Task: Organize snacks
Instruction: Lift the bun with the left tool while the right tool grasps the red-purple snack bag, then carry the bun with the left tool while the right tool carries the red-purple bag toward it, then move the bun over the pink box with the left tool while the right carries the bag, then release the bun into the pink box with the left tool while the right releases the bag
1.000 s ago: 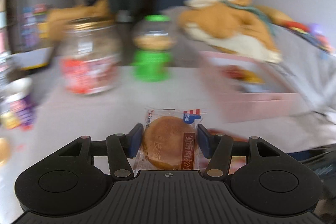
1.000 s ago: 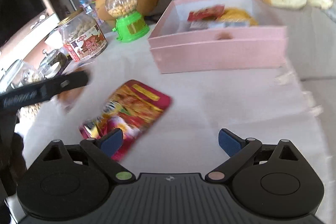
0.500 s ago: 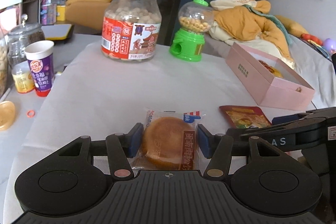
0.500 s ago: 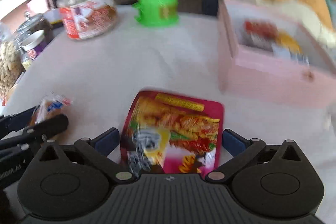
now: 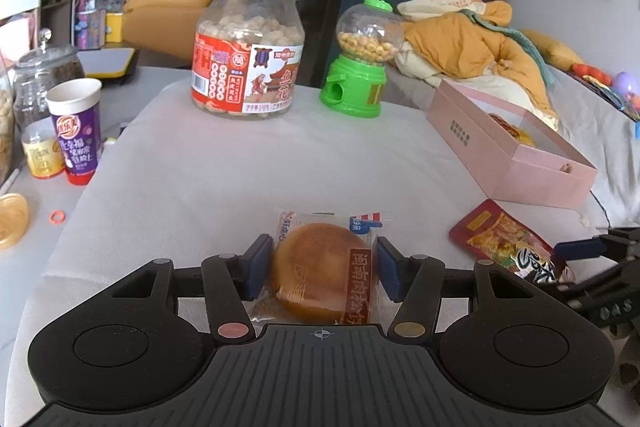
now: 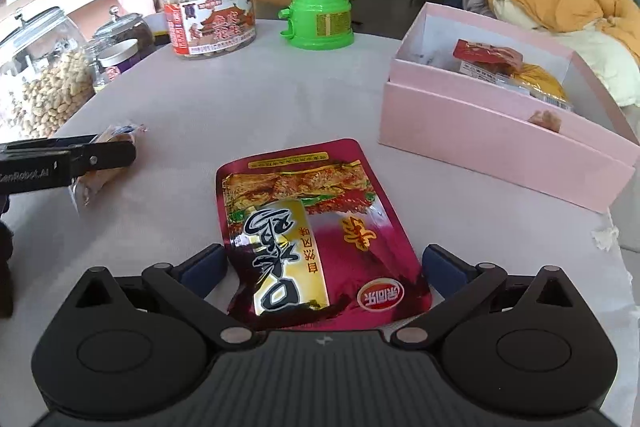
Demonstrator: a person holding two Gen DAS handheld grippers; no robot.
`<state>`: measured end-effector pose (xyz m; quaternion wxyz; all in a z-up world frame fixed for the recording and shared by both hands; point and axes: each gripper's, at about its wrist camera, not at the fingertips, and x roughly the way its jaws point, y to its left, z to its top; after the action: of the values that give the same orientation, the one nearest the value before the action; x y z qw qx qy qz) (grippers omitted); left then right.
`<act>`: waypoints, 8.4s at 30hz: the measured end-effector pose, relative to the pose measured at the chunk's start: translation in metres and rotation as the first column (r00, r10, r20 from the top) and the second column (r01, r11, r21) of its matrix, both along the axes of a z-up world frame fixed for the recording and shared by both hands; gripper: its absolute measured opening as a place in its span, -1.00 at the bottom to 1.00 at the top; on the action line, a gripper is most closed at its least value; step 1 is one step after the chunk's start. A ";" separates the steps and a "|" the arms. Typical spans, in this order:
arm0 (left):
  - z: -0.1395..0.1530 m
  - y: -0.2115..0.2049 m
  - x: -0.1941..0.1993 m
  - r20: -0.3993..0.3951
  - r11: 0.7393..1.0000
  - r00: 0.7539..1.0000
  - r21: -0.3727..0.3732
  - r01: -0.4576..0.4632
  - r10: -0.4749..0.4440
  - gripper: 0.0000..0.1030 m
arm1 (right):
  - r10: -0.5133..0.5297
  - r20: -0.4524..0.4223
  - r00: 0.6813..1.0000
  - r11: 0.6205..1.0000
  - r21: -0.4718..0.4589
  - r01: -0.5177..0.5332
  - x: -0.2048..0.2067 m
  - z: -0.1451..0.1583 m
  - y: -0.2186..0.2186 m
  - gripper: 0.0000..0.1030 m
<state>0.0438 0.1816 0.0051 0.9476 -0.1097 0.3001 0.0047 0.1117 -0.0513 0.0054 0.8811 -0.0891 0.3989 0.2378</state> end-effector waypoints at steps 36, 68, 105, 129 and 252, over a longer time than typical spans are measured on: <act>0.000 0.000 0.000 -0.001 1.000 1.000 -0.003 0.001 -0.001 0.18 | -0.057 -0.051 0.997 0.998 -0.041 0.055 -0.023 0.020 -0.056 0.36; 0.038 -0.112 0.001 -0.076 0.986 0.983 -0.006 0.168 -0.168 0.17 | -0.236 -0.153 0.960 0.942 0.208 0.264 -0.010 0.010 -0.106 0.91; 0.021 -0.117 -0.004 -0.103 0.982 0.978 -0.060 0.177 -0.182 0.17 | -0.186 -0.197 0.963 0.942 0.242 0.232 -0.008 0.012 -0.128 0.99; 0.006 -0.141 0.000 -0.014 0.955 0.958 -0.083 0.284 -0.286 0.17 | -0.143 -0.010 0.990 0.990 0.004 0.144 -0.033 0.024 -0.132 0.04; 0.019 -0.123 0.038 0.020 0.981 0.981 -0.003 0.195 -0.195 0.15 | -0.187 0.099 0.977 0.975 0.144 0.172 0.082 0.095 -0.105 0.67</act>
<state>0.0813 0.0585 0.0242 0.9461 -0.0819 0.3000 -0.0898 0.1936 -0.1564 0.1009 0.9240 -0.0064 0.3383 0.1781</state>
